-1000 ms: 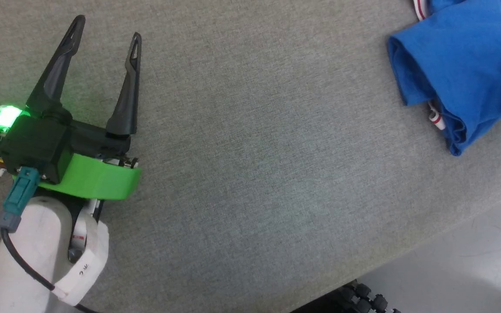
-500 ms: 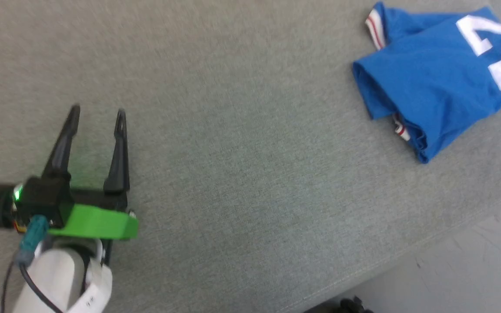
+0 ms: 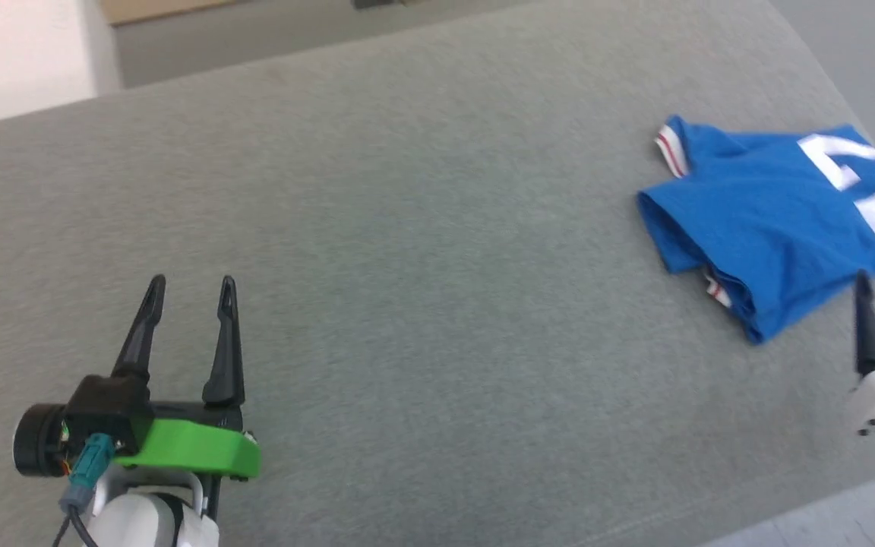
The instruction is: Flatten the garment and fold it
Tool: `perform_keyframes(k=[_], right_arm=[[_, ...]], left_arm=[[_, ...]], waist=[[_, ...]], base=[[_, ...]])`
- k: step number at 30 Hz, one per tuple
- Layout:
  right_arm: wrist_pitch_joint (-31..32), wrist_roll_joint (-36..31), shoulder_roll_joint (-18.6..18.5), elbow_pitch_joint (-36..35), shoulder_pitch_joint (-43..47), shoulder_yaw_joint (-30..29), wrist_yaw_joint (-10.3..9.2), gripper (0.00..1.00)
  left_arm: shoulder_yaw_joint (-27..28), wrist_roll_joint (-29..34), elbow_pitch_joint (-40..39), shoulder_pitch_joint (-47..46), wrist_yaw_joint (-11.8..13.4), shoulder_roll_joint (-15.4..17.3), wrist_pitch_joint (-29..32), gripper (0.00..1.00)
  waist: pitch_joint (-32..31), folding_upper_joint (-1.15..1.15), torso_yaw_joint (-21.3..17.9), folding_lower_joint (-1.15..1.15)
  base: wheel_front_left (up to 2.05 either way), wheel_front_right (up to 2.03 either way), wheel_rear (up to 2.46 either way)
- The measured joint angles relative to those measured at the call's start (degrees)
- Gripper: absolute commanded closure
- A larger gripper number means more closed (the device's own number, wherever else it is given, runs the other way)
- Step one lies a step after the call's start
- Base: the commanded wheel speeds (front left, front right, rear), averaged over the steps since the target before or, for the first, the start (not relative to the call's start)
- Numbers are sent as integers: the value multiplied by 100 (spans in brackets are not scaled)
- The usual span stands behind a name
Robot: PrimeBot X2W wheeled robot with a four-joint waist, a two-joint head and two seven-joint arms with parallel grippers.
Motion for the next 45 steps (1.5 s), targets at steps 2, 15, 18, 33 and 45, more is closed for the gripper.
perform_keyframes(k=[2, 15, 18, 33, 45], right_arm=[[185, -3, 224, -534, 209, 3, -1, 0], [1024, -13, 1029, -3226, 1273, 374, -1, 0], [1136, -14, 1120, -3510, 1526, 513, -1, 0], [1351, -48, 1399, -3871, 2411, 909, -1, 0], [1341, -34, 1438, -3710, 2411, 981, -1, 0]], left_arm=[[12, -40, 64, 53, 12, -10, -3, 0], [81, -121, 456, 403, 45, -73, -120, 0], [90, -147, 537, 491, 44, -59, -122, 0], [-48, -197, 1038, 804, -97, -93, -171, 0], [-33, -197, 1274, 790, -175, -164, -181, 0]], waist=[[-109, 0, 163, 0], [-796, 0, 1135, 0], [-965, 0, 1274, 0], [-1479, 0, 1477, 0], [-1429, 0, 1479, 0]], base=[[0, 0, 0], [0, 0, 0], [0, 0, 0], [0, 0, 0], [0, 0, 0]])
